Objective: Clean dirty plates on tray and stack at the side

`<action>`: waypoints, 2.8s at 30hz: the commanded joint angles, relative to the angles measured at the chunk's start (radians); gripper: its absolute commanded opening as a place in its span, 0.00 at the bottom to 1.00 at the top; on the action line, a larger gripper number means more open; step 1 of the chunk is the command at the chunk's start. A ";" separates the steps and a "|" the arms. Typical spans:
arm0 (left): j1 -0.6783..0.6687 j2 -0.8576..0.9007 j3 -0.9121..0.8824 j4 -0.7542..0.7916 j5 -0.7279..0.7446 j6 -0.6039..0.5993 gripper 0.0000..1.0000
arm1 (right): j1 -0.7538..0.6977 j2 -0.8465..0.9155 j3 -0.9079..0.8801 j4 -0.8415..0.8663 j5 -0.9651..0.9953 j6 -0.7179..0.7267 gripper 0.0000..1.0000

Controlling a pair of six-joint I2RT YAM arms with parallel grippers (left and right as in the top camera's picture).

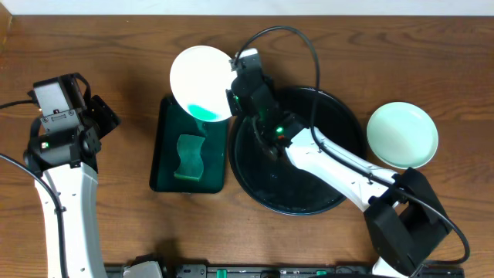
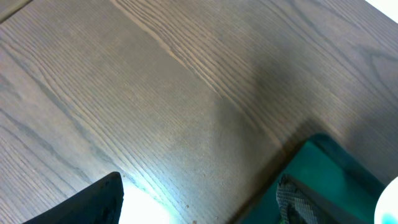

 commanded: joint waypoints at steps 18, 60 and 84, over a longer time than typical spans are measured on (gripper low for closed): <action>0.004 -0.010 0.014 0.001 -0.012 0.006 0.79 | 0.137 0.008 0.021 0.296 0.317 -0.777 0.01; 0.004 -0.010 0.014 0.001 -0.012 0.006 0.79 | 0.228 0.008 0.021 0.683 0.451 -1.299 0.01; 0.004 -0.010 0.014 0.001 -0.012 0.006 0.79 | 0.230 0.008 0.021 0.683 0.452 -1.379 0.01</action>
